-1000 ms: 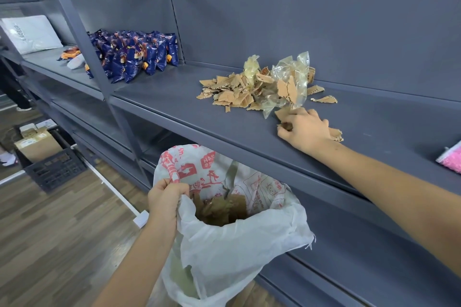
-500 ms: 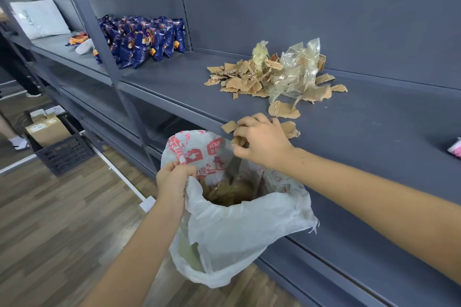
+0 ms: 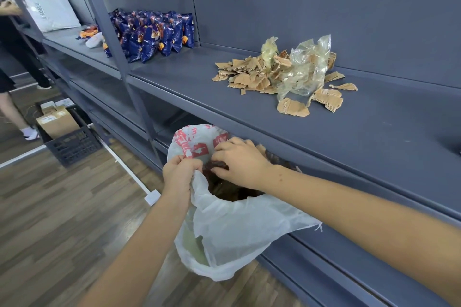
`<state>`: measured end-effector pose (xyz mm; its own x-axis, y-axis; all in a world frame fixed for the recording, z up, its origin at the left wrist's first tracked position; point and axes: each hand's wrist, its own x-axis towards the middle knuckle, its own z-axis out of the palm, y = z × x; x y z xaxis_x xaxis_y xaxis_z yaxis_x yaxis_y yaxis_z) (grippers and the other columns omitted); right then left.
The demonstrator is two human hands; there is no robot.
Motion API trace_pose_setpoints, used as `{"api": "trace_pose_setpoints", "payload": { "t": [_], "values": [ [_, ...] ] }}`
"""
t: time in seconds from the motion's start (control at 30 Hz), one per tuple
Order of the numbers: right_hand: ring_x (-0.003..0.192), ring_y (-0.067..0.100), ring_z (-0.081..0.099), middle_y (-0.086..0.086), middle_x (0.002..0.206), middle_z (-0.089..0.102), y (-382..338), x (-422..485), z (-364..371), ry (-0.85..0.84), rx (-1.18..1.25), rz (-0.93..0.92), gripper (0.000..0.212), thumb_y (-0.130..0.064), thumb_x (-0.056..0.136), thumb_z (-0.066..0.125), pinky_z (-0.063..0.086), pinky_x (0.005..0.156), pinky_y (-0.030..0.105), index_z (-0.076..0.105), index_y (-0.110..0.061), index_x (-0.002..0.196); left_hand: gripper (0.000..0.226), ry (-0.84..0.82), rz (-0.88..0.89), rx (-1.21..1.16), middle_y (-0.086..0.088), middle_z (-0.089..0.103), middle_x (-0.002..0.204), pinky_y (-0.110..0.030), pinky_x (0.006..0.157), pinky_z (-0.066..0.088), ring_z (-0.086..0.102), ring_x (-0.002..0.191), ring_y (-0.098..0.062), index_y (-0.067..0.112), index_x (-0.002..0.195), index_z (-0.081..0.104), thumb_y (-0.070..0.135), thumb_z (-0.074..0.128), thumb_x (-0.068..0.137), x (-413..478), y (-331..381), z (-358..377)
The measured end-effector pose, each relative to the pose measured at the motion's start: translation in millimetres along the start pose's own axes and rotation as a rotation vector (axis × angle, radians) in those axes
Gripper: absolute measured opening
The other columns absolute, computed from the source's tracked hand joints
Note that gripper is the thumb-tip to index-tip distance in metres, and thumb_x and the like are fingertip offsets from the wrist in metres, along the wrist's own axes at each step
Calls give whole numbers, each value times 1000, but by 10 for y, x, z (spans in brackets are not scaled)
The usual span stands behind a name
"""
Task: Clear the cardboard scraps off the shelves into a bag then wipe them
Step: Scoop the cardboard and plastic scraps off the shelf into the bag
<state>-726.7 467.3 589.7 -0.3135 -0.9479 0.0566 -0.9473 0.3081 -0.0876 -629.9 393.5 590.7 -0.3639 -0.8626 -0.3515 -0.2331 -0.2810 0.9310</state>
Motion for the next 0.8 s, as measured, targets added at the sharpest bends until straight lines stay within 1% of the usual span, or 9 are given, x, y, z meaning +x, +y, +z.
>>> {"api": "trace_pose_setpoints", "payload": {
  "t": [0.13,0.27,0.47,0.53,0.57,0.63,0.67,0.7,0.8],
  "values": [
    [126,19,40,-1,135,50,51,-9,-9,-5,34,-12,38,-39,97,41,32,106,38,53,-23,129,21,-2,-17,-23,-3,47,74,-22,54,43,48,71,-16,14,70,48,-5,56,76,-8,-18,-3],
    [123,20,43,0,133,52,120,9,-64,6,47,-15,37,-39,97,41,35,101,35,55,-22,127,24,36,-45,-1,-3,44,72,-22,50,38,46,68,-15,13,66,44,-3,56,79,-23,24,6],
    [118,24,46,3,129,55,340,12,-218,109,141,-1,34,-30,96,45,38,100,34,60,-16,123,24,105,-65,58,-3,43,72,-22,49,36,43,63,-13,12,66,42,-5,52,81,-76,89,-15],
    [116,26,47,4,127,56,427,11,-244,132,172,12,31,-26,95,46,38,101,36,62,-15,119,13,148,-71,74,-3,43,73,-22,54,40,46,67,-16,6,76,49,-5,52,79,-91,134,-24],
    [116,26,47,4,126,56,465,4,-251,136,193,18,30,-26,94,47,37,101,37,63,-15,118,12,170,-84,72,-4,42,74,-24,61,45,49,74,-18,4,87,51,-5,53,79,-106,168,-27],
    [116,26,47,5,125,56,525,-13,-250,129,234,18,30,-24,94,48,36,103,36,63,-14,118,33,217,-111,83,-6,43,76,-29,73,46,49,87,-22,3,112,51,-4,55,79,-110,208,-36],
    [116,27,47,5,125,56,546,-22,-247,121,245,14,30,-24,94,48,36,103,36,63,-14,119,37,221,-102,75,-7,45,79,-29,73,45,50,87,-22,4,115,51,-4,54,79,-109,216,-41],
    [116,27,47,6,124,56,559,-32,-247,112,247,6,30,-23,94,48,36,103,37,62,-14,119,34,215,-81,49,-8,48,80,-28,68,45,51,82,-22,3,111,52,-5,52,79,-131,214,-51],
    [116,28,47,7,125,55,570,-51,-271,108,235,-32,29,-20,93,48,36,102,37,62,-12,118,14,221,-46,-60,-10,50,76,-25,53,40,47,62,-19,3,80,52,-9,47,75,-202,198,-61]
  ]
}}
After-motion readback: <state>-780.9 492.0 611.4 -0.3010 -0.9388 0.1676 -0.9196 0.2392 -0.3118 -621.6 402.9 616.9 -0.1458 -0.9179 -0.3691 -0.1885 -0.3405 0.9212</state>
